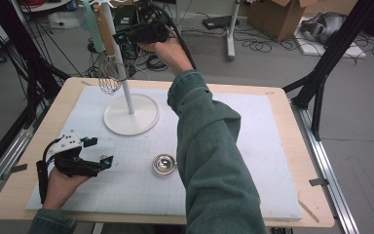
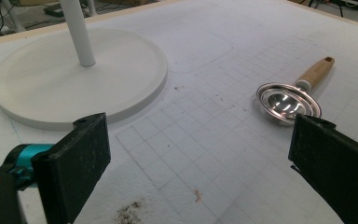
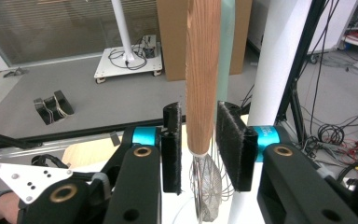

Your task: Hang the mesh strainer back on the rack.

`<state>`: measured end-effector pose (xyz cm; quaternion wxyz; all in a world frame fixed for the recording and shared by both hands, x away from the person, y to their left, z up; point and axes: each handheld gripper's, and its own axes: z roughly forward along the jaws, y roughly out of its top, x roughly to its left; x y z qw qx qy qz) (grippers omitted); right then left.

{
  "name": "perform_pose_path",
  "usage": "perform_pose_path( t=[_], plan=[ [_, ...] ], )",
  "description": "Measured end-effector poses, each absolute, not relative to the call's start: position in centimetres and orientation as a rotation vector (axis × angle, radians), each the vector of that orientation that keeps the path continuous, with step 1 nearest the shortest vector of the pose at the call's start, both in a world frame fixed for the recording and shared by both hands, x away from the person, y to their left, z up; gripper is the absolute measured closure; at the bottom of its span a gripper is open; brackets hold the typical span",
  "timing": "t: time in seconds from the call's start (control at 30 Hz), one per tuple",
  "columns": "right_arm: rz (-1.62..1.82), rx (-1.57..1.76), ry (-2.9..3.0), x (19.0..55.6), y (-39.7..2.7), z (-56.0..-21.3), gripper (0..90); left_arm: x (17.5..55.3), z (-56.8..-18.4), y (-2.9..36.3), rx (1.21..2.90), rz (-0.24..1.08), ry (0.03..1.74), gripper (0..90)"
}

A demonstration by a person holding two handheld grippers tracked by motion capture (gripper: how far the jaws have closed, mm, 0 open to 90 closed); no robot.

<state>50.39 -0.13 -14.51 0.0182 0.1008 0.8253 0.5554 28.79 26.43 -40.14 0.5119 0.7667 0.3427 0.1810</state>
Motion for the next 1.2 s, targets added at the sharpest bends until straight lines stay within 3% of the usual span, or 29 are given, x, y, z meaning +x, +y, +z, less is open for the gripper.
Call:
perform_pose_path(
  t=[0.47,1.2],
  plan=[
    [1.720,0.299,2.567,50.1,-1.8,-13.5,88.4,28.9,-40.2,26.4,1.845,0.436,0.825,5.9],
    [1.737,0.291,2.515,49.4,-2.9,-10.2,89.4,28.9,-40.1,26.4,1.849,0.435,0.819,5.9]
  ],
)
